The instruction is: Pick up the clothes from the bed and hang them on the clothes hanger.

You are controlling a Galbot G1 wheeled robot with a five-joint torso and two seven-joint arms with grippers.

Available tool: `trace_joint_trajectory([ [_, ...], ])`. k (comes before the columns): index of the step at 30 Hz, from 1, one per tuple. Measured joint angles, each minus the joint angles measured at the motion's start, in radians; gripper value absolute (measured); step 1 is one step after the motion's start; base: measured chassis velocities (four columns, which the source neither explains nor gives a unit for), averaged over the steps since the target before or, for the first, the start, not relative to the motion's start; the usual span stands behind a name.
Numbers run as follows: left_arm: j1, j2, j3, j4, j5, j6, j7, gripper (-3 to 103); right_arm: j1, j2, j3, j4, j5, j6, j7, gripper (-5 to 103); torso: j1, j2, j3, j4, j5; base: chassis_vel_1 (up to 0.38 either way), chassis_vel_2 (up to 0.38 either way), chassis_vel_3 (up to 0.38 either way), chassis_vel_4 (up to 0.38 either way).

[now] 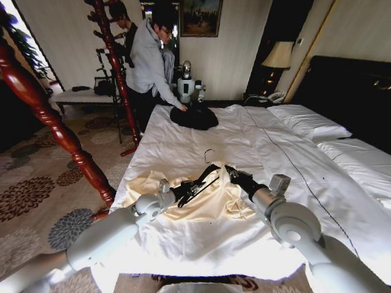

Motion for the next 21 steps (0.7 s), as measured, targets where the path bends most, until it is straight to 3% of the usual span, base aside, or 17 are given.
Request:
trace_joint_trajectory([
  [13,0.001,0.000,-0.016,-0.023,-0.025,-0.008,-0.029,16,-0.124,0.010,0.002,0.058,-0.090,-0.012,-0.061,-1,0.000,0.000,0.000,-0.0001,-0.0001,0.000,0.000,0.000,0.000],
  [15,0.005,0.006,-0.019,-0.031,-0.026,-0.009,-0.033,16,-0.129,0.012,0.001,0.055,-0.098,-0.012,-0.065,9,0.000,0.000,0.000,0.0001,0.0000,0.000,0.000,0.000,0.000],
  [16,0.008,0.007,-0.020,-0.035,-0.026,-0.009,-0.033,16,-0.130,0.013,0.001,0.054,-0.100,-0.012,-0.066,9,0.000,0.000,0.000,0.0001,0.0000,0.000,0.000,0.000,0.000],
  [17,0.014,0.010,-0.025,-0.042,-0.026,-0.009,-0.035,16,-0.136,0.014,0.001,0.055,-0.103,-0.012,-0.072,20,0.000,0.000,0.000,0.0001,-0.0001,0.000,0.000,0.000,0.000],
  [19,0.017,0.012,-0.029,-0.043,-0.026,-0.010,-0.037,16,-0.142,0.014,0.001,0.056,-0.107,-0.013,-0.081,20,0.000,0.000,0.000,0.0002,-0.0001,0.000,0.000,0.000,0.000],
  [21,0.021,0.012,-0.035,-0.044,-0.026,-0.011,-0.040,16,-0.156,0.012,0.002,0.062,-0.118,-0.014,-0.099,31,0.000,0.000,0.000,0.0001,0.0000,0.000,0.000,0.000,0.000],
])
